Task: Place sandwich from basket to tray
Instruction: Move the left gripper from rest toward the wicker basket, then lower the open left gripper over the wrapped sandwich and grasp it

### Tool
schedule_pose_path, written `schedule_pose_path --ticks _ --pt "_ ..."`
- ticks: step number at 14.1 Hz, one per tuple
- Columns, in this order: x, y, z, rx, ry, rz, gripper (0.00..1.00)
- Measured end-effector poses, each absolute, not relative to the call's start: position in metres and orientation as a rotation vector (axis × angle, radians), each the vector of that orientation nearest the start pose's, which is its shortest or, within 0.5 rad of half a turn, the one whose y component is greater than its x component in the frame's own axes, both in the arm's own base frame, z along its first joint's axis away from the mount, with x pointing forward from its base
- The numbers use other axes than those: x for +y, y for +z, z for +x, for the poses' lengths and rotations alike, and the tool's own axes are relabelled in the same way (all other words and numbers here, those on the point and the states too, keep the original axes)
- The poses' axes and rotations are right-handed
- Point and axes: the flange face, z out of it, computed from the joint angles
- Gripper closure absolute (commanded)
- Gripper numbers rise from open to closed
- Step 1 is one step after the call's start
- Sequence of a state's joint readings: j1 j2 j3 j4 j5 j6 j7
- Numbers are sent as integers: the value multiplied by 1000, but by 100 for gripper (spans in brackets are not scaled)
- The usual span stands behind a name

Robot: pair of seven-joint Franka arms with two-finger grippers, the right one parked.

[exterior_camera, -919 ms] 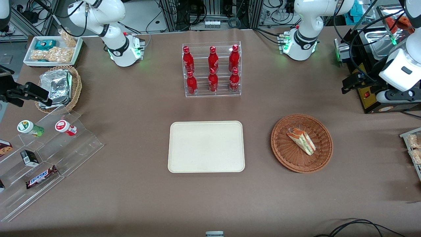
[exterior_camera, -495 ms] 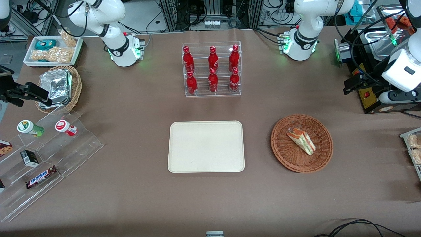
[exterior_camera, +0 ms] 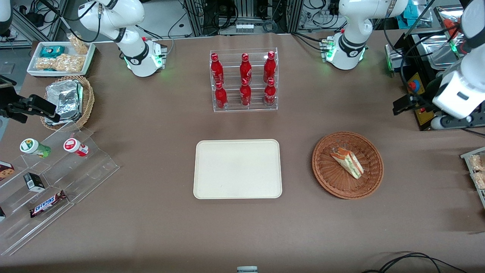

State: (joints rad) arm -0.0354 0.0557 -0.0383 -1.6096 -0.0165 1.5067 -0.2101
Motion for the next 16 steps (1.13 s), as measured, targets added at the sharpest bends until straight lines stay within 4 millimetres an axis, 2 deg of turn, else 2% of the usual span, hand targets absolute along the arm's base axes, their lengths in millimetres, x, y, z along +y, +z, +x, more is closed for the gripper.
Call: schedule_pose_path --ticks 5,7,9,11,13,16 --pt "-57 456 586 -294 343 -3088 0" --pt "-59 412 587 -335 285 -3094 0" --pt "-66 377 582 -461 203 -3088 0" --pt "-82 356 575 -673 146 -3025 0" --pt "-102 345 573 -950 95 -2935 0" --pt "-113 327 577 -1293 47 -2808 0"
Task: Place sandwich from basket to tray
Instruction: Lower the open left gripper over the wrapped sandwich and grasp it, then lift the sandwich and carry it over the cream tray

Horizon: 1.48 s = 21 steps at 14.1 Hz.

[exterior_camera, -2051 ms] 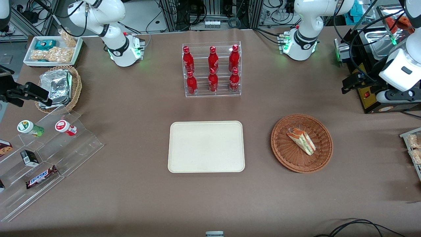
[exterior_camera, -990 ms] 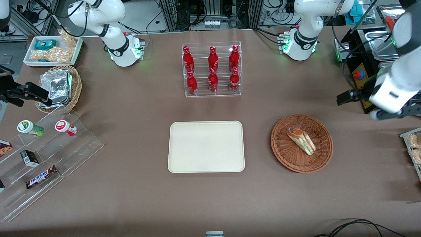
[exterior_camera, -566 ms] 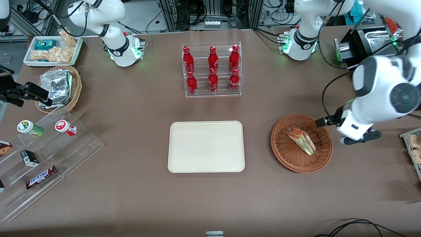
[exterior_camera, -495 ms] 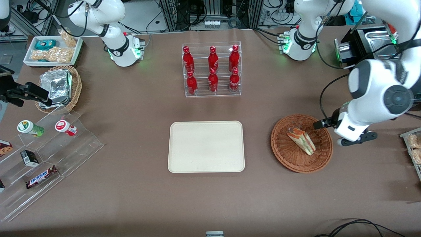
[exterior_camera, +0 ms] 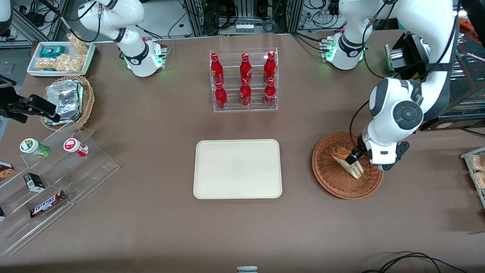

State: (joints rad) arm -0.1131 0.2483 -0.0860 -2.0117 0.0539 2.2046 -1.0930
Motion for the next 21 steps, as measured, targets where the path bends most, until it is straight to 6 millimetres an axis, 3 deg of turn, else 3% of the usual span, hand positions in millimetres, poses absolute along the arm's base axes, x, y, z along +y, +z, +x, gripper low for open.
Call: schedule_pose_path --ticks 3,4,6,7,8,11,14,16,18,21 --pt "-116 295 579 -1437 82 -2719 2" --pt "-116 285 579 -1462 93 -2700 19" --pt "-117 266 579 -1508 110 -2665 70" --pt "-117 259 579 -1519 117 -2656 88" --pt "-117 254 579 -1521 121 -2653 94" --pt "-117 264 583 -1512 138 -2641 94" --pt "-118 316 600 -1458 208 -2608 94" --pt "-131 349 609 -1430 202 -2625 97" --pt "-170 356 609 -1355 178 -2681 100" --pt "-264 341 607 -1010 100 -2855 96"
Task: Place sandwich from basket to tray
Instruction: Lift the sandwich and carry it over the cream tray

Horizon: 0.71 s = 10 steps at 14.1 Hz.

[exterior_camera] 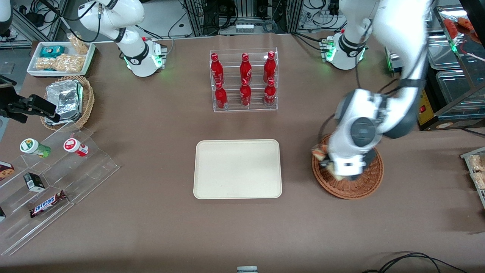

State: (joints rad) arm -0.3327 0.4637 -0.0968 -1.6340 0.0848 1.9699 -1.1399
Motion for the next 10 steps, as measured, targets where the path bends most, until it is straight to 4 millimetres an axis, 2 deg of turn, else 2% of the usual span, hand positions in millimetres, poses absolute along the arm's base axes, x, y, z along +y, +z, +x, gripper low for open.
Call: schedule_pose_path --ticks 1,5,7,10 --pt "-300 335 610 -850 79 -2921 95" --pt "-392 321 618 -508 46 -3075 97" --pt "-430 318 611 -397 68 -3146 97" --pt "-477 312 597 -273 80 -3207 97"
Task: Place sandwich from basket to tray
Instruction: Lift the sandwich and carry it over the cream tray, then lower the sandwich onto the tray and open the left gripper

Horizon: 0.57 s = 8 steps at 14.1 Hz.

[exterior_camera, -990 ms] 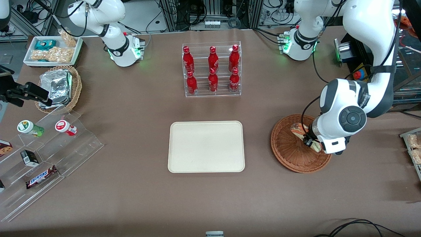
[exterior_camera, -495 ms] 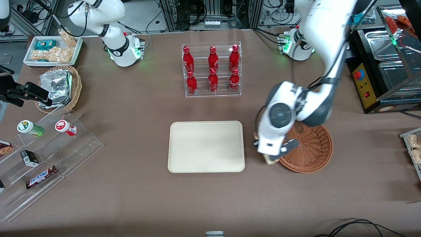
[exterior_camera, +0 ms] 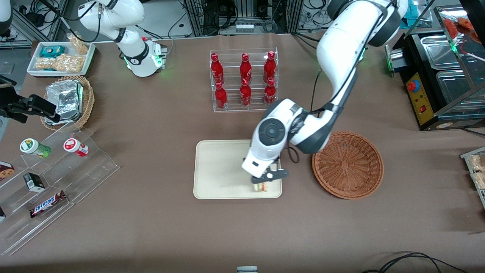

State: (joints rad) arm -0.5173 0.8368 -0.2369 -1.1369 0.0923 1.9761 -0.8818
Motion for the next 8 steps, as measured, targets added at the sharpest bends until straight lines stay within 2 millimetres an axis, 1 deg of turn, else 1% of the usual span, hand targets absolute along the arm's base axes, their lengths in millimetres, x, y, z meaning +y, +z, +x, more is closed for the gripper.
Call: schedule_pose_path --ticks 3,4,6,8 --pt "-523 294 571 -156 54 -3230 97" --pt "-533 287 565 -128 40 -3236 96" --pt "-544 270 558 -104 27 -3247 95" --pt "-545 254 558 -109 40 -3243 95"
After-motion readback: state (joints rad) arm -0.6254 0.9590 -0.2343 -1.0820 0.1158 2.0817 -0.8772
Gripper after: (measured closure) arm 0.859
